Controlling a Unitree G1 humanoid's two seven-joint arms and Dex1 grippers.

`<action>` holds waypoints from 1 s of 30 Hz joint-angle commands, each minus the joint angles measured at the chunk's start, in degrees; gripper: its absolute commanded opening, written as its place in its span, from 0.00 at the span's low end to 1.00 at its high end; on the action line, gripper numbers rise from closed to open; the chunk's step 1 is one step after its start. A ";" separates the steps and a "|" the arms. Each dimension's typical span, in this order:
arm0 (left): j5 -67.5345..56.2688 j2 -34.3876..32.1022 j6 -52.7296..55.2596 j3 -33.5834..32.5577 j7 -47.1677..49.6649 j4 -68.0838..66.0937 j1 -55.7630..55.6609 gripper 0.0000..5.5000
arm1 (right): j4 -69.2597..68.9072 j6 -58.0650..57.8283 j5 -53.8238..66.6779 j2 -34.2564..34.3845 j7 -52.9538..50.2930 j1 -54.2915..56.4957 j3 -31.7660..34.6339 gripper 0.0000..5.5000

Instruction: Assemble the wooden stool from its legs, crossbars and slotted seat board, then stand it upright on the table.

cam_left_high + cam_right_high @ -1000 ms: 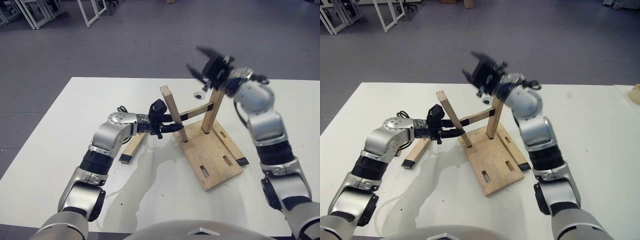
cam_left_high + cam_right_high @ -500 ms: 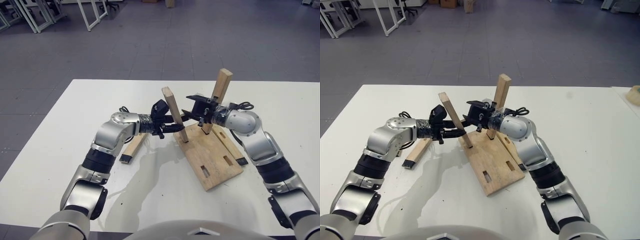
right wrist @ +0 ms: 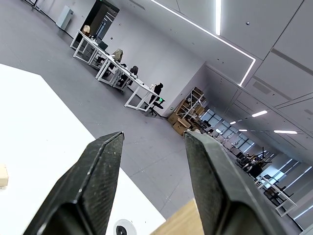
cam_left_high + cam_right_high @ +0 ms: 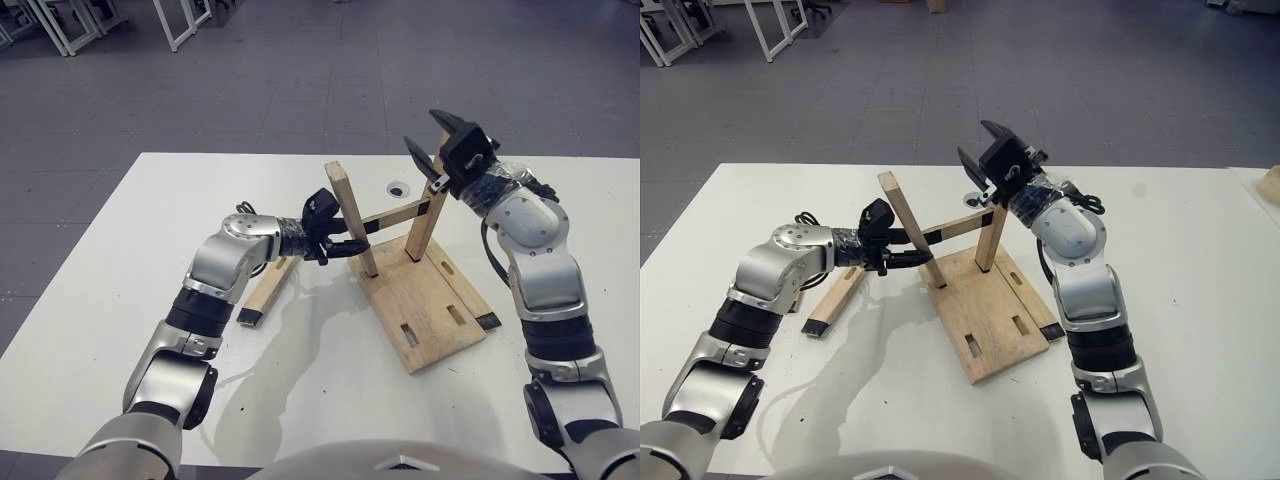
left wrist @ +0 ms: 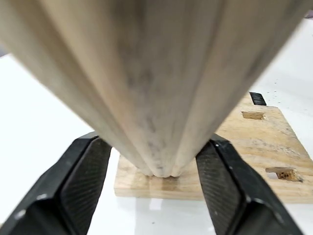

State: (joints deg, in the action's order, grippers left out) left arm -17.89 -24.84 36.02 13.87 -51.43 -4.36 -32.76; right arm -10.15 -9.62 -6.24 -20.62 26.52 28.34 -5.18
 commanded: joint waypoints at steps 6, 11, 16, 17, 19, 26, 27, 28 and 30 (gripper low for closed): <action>-7.80 -8.76 8.32 -17.75 5.54 24.81 16.54 0.56 | -7.50 -2.52 6.14 -8.82 2.56 -13.65 13.91 0.41; -19.00 4.06 6.55 -35.59 23.98 23.83 8.56 0.56 | -0.64 7.27 3.45 -13.69 7.32 -27.01 11.03 0.41; -19.14 9.42 4.08 -31.96 32.19 25.17 2.52 0.56 | 9.70 16.35 -1.82 -15.25 10.23 -30.68 2.46 0.41; -18.94 9.82 3.62 -31.17 32.98 25.06 1.40 0.56 | 11.31 17.78 -2.84 -15.49 10.51 -30.39 1.15 0.41; -18.80 10.60 2.51 -30.46 35.15 24.18 -1.98 0.56 | 15.64 20.28 -5.30 -15.86 10.27 -28.96 -1.18 0.41; -16.45 9.83 0.09 -26.15 34.95 17.11 -9.13 0.56 | 16.70 23.65 -4.93 -15.97 12.61 -27.18 -4.40 0.41; -15.36 9.76 -0.38 -25.26 34.87 15.57 -9.26 0.56 | 15.75 23.38 -4.62 -15.57 12.96 -27.22 -4.82 0.41; -14.47 10.08 -0.56 -24.37 35.11 14.03 -9.60 0.56 | 14.88 23.47 -4.68 -15.19 13.16 -27.35 -5.50 0.41; -13.59 11.28 -0.83 -23.20 35.80 11.69 -11.09 0.56 | 14.01 23.15 -4.78 -14.64 13.02 -27.39 -6.25 0.41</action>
State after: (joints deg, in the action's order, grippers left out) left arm -32.51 -14.40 35.42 -10.71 -16.40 9.60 -41.07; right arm 5.37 13.59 -11.07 -35.85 39.08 1.06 -10.46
